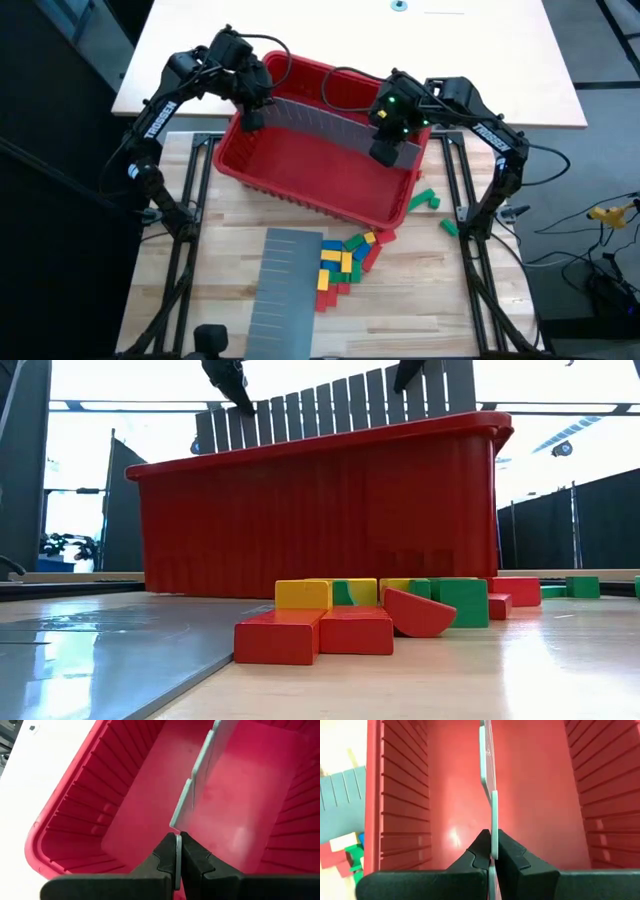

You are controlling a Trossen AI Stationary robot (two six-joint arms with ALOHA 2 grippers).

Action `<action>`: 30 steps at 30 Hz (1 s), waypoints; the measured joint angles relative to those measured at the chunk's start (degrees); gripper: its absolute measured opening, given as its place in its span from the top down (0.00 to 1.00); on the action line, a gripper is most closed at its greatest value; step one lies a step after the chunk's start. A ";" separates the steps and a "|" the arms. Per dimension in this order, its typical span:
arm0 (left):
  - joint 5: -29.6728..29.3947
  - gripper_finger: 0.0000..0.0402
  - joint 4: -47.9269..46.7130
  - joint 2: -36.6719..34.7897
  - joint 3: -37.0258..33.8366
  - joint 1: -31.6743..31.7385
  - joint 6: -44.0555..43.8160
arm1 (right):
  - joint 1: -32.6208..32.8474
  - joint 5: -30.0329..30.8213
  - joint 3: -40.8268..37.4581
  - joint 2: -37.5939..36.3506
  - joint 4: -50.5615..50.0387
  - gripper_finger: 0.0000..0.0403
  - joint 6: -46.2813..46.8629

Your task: Sort blocks

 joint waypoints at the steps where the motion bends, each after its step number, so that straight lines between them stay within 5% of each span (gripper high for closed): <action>1: -0.02 1.00 -0.03 0.02 -0.02 0.02 0.00 | 0.00 -0.05 -0.20 0.00 -0.08 1.00 0.06; 16: -0.47 0.97 -0.27 0.09 -0.07 0.04 -1.13 | 0.00 -1.72 -2.63 0.17 -0.75 1.00 0.23; 30: -2.39 0.74 -0.96 0.00 -1.04 0.54 -1.38 | 0.02 -1.95 -2.69 0.22 -1.98 0.94 0.38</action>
